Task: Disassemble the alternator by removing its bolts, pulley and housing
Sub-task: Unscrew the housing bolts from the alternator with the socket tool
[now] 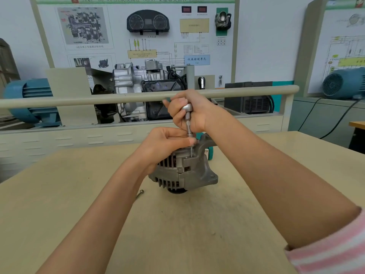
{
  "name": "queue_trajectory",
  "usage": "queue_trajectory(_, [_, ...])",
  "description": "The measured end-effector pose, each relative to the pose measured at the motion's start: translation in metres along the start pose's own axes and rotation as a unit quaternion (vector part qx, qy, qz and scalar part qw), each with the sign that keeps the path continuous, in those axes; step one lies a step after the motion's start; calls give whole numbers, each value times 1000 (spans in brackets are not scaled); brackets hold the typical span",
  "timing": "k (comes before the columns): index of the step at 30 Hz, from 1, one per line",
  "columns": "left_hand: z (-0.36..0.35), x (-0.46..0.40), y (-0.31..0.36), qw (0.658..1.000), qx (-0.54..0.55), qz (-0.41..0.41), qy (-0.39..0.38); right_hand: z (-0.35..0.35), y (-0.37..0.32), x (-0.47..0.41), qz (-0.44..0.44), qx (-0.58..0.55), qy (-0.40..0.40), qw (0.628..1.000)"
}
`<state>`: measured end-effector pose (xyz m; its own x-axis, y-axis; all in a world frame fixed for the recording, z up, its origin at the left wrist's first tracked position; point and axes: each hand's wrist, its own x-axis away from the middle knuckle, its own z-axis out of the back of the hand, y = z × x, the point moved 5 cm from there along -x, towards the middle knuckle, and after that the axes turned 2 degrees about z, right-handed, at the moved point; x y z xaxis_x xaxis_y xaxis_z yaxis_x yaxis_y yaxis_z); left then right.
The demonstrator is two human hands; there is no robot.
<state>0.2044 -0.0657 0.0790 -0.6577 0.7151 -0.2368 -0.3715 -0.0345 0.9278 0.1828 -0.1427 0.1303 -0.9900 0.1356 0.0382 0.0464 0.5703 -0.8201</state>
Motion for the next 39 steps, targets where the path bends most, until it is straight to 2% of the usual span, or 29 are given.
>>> queue_trajectory(2, [-2, 0, 0, 999, 8, 0, 34, 2, 1, 2, 68, -9, 57, 996])
queue_trajectory(3, [-2, 1, 0, 998, 4, -2, 56, 6, 0, 5, 142, -17, 120, 983])
queue_trajectory(5, [-2, -1, 0, 995, -20, -8, 97, 13, -1, 17, 317, -39, 244, 916])
queue_trajectory(6, [-2, -1, -1, 994, -35, -8, 107, 15, 0, 21, 364, -49, 268, 891])
queue_trajectory(7, [-3, -2, -1, 993, -43, -6, 109, 16, 0, 21, 373, -61, 269, 886])
queue_trajectory(11, [-7, -3, -1, 997, -19, 1, 76, 19, -7, 10, 231, -87, 219, 944])
queue_trajectory(14, [-10, -2, 0, 999, -18, 12, 30, 16, -8, 2, 77, -87, 81, 990])
queue_trajectory(17, [-7, -1, 1, 1000, -7, 24, 14, 13, -3, 0, -40, -56, -42, 997])
queue_trajectory(20, [-5, 0, 1, 1000, 1, 16, 22, 10, -1, 1, -22, -75, -43, 996])
queue_trajectory(22, [-5, -1, 1, 999, 7, 11, 50, 12, -1, 3, 78, -82, 51, 992])
queue_trajectory(24, [-7, -3, 1, 995, 5, 6, 97, 20, -5, 10, 241, -70, 207, 946])
queue_trajectory(25, [-8, -3, 1, 993, 0, 4, 119, 21, -5, 13, 299, -72, 257, 916])
queue_trajectory(26, [-9, -4, 0, 991, -7, 5, 131, 20, -5, 14, 319, -75, 273, 904])
queue_trajectory(27, [-11, -5, 0, 991, -9, 7, 135, 19, -5, 14, 306, -74, 269, 910])
queue_trajectory(30, [-9, -4, 0, 994, -12, 11, 104, 14, -4, 7, 191, -37, 215, 957])
queue_trajectory(33, [-10, -4, 0, 998, -8, 24, 52, 12, -6, -5, 60, -27, 92, 994])
queue_trajectory(36, [-7, -2, 0, 999, 0, 31, 40, 3, 0, -7, -73, 1, -53, 996])
queue_trajectory(38, [-5, -1, 0, 998, 15, 35, 43, 0, 2, -4, -89, 10, -74, 993])
queue_trajectory(39, [-4, 0, 1, 998, 20, 35, 47, -1, 2, -4, -67, 7, -52, 996])
